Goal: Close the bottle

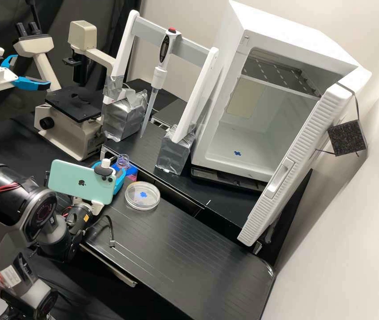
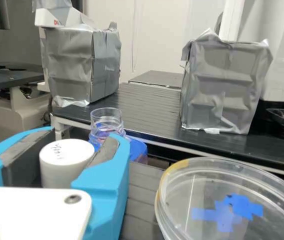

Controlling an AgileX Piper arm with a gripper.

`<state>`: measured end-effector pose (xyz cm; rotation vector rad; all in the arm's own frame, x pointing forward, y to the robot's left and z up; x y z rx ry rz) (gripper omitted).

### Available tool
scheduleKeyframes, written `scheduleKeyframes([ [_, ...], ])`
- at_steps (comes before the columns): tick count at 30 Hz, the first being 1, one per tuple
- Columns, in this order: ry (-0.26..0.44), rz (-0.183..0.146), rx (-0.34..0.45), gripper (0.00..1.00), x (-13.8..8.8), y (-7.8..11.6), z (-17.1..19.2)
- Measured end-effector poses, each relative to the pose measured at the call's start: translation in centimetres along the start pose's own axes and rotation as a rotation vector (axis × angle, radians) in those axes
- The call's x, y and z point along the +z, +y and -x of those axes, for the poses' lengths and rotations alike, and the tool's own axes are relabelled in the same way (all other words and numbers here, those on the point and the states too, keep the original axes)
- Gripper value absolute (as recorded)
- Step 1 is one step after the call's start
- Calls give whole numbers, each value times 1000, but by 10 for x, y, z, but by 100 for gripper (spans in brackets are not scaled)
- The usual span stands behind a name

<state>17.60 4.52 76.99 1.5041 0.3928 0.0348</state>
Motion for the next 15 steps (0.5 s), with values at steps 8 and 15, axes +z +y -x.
scheduleKeyframes([
  [8,3,-2,-3,0,-1,-1,0],
  [15,-4,-7,5,0,0,0,0],
])
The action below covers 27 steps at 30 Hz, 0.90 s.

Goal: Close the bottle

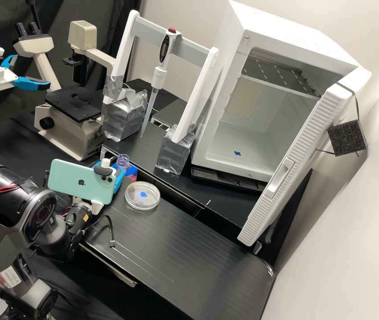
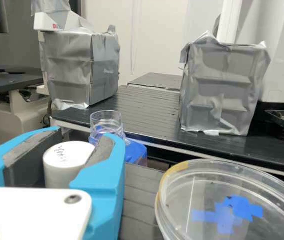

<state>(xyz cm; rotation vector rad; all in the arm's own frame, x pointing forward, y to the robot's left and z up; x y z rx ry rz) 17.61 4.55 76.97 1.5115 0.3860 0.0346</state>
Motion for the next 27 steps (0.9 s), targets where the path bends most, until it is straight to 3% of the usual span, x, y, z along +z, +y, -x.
scheduleKeyframes([
  [5,-1,-1,1,0,0,0,0],
  [8,0,-24,6,0,0,1,1],
  [15,27,-49,82,0,-5,15,6],
  [20,74,-39,134,0,-14,26,0],
  [27,129,-44,149,0,-26,36,-31],
])
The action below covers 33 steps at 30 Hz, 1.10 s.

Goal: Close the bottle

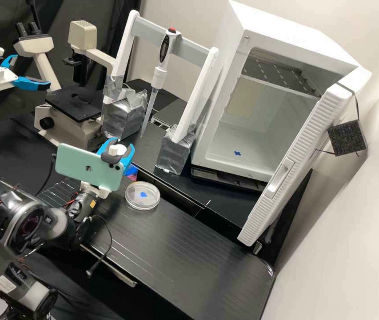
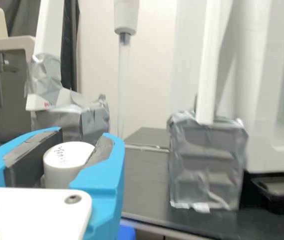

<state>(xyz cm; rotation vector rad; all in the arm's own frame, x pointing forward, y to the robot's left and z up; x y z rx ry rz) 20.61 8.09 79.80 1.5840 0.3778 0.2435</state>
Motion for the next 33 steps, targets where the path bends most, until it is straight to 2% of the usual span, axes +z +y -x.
scheduleKeyframes([
  [3,4,7,-12,0,-1,0,-15],
  [7,-33,28,-27,0,4,-3,-30],
  [12,-80,17,-34,0,10,-8,-39],
  [15,-99,29,-45,0,14,-11,-42],
  [18,-110,26,-70,0,16,-16,-42],
  [25,-96,22,-91,0,12,-21,-43],
  [33,-116,20,-111,0,16,-26,-39],
])
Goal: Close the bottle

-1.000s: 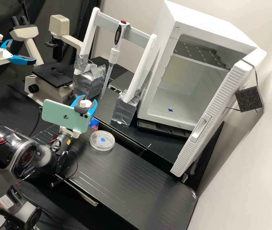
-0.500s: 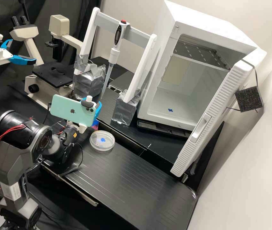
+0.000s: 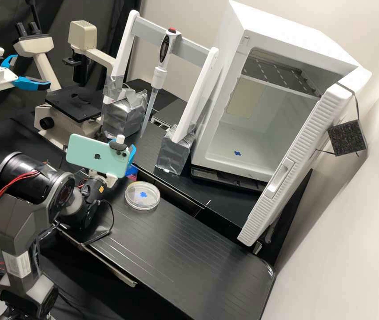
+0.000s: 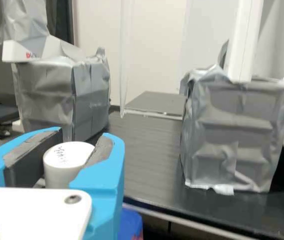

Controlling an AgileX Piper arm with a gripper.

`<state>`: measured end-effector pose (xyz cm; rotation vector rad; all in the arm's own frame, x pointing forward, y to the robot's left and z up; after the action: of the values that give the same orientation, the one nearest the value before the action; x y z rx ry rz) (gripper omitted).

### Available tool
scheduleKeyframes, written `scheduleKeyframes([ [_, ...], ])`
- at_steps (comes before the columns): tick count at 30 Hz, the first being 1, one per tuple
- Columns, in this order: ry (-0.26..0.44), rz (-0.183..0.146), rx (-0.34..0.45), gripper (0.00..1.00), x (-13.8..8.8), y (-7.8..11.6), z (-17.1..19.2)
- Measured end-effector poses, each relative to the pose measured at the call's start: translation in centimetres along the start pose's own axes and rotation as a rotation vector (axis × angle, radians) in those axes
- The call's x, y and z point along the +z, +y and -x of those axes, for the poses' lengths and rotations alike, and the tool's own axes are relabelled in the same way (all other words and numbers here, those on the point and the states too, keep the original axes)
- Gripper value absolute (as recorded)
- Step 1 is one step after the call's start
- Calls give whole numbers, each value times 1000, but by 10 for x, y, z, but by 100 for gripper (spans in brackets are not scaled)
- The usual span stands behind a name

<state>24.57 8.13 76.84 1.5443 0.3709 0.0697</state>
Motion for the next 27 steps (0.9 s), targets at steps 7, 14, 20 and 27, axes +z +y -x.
scheduleKeyframes([
  [7,5,-2,4,0,2,-3,5],
  [14,-7,0,20,0,8,-1,11],
  [20,-22,-1,41,0,13,4,15],
  [27,-18,-14,46,0,14,7,19],
])
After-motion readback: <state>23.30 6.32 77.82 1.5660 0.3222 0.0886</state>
